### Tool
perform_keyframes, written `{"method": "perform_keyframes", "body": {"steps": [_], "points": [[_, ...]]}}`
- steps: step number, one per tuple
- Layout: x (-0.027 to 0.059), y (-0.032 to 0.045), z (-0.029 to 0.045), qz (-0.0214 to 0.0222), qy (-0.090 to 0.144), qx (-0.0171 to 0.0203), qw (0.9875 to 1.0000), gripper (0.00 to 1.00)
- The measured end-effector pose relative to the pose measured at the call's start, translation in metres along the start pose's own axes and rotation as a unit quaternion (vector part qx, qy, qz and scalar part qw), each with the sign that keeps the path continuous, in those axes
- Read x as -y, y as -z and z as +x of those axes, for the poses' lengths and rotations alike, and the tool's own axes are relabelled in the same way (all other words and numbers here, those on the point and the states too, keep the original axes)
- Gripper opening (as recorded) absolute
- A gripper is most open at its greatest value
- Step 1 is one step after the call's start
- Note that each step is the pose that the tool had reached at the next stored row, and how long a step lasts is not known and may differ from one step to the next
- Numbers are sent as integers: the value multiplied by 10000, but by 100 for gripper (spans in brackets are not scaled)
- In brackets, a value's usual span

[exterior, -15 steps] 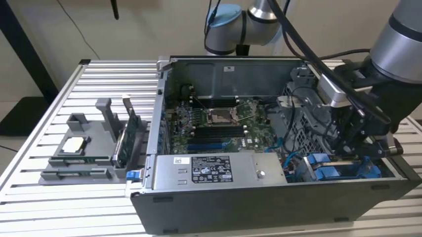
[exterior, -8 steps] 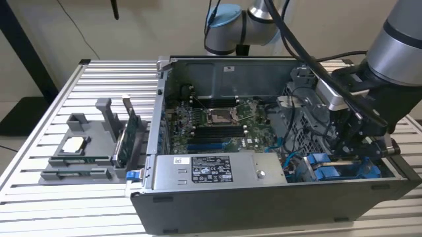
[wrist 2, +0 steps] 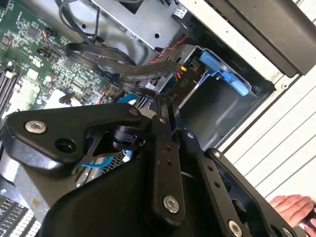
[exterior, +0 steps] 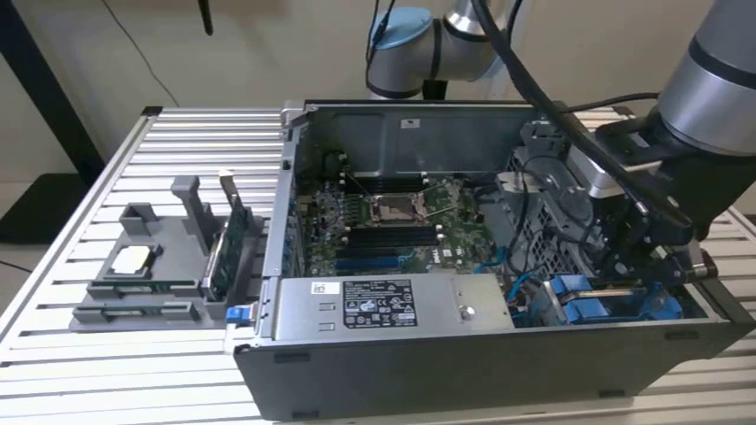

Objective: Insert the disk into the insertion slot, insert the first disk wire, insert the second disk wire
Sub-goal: 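Insert the second disk wire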

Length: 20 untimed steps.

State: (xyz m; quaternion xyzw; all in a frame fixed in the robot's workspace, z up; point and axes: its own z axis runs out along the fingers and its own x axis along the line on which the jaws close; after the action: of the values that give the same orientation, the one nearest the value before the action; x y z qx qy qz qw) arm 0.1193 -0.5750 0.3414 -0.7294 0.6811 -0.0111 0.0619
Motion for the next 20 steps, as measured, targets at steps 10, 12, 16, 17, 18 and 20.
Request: {"method": "perform_keyframes", "body": {"steps": [10, 12, 16, 17, 18, 20], "points": [[3, -45, 4, 13, -178, -19, 9998, 16], [2, -63, 5, 15, -204, -26, 9998, 16], [10, 16, 0, 16, -218, -21, 9998, 24], [15, 62, -3, 16, -219, -24, 9998, 24], [19, 102, -6, 16, -220, -23, 9998, 24], [26, 167, -10, 17, -225, -24, 9997, 24]]}}
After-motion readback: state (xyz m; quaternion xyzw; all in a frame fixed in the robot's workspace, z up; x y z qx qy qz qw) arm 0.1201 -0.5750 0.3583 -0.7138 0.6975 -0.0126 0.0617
